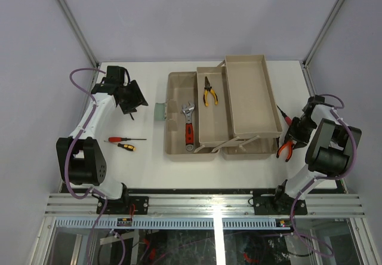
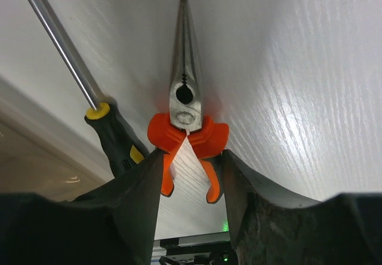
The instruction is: Pack the tool kit
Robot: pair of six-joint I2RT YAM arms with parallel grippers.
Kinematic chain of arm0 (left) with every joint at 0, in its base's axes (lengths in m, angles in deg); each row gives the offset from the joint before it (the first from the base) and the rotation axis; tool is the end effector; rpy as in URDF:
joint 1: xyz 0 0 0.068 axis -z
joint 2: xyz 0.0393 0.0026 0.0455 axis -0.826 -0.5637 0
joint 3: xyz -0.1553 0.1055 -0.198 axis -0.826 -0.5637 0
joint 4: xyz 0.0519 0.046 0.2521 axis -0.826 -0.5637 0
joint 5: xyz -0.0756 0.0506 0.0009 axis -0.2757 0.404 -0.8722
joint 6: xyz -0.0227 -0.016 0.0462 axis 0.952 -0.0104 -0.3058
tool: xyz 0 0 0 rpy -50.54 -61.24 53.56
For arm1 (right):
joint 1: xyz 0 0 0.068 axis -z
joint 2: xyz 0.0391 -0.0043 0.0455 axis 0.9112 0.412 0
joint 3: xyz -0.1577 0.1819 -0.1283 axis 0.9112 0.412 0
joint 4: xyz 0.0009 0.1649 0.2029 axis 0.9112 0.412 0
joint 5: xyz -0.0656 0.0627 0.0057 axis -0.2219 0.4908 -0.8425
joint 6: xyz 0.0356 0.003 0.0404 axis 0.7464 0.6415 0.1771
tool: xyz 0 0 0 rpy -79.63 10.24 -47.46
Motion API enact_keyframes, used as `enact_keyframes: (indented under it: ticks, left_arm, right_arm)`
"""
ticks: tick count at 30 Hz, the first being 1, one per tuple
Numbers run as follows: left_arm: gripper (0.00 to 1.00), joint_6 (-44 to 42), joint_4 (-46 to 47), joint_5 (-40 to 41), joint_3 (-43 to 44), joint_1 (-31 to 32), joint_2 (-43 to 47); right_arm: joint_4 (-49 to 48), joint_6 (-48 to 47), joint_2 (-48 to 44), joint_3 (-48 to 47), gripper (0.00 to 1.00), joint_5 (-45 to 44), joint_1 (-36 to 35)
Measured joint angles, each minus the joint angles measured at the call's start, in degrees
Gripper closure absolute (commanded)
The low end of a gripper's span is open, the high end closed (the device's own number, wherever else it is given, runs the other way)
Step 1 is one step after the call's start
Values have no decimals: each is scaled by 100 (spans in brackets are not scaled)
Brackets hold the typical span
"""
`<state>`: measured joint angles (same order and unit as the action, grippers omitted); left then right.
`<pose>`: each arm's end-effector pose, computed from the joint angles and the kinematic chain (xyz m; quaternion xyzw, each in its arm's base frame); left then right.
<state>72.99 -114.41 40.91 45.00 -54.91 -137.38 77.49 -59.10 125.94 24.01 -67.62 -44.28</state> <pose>0.3275 -0.0109 0.2853 -0.1853 0.9347 -0.1525 0.2621 0.2818 -0.1083 0.1671 0.2686 0.9589 0.0191 0.0891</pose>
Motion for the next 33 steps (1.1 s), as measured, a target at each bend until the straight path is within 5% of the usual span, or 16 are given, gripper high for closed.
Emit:
enact_keyframes:
  ticks: [10, 13, 19, 33]
  left_arm:
    - [44, 0, 13, -17, 0, 0, 0]
    - [44, 0, 13, -31, 0, 0, 0]
    - [44, 0, 15, -35, 0, 0, 0]
    - [44, 7, 26, -83, 0, 0, 0]
  right_arm:
    - [-317, -9, 299, -4, 40, 238, -2]
    - [-291, -9, 328, -24, 53, 190, -2]
    - [-151, -13, 334, -122, 97, 31, -2]
    - [-85, -22, 240, -219, 100, -232, -13]
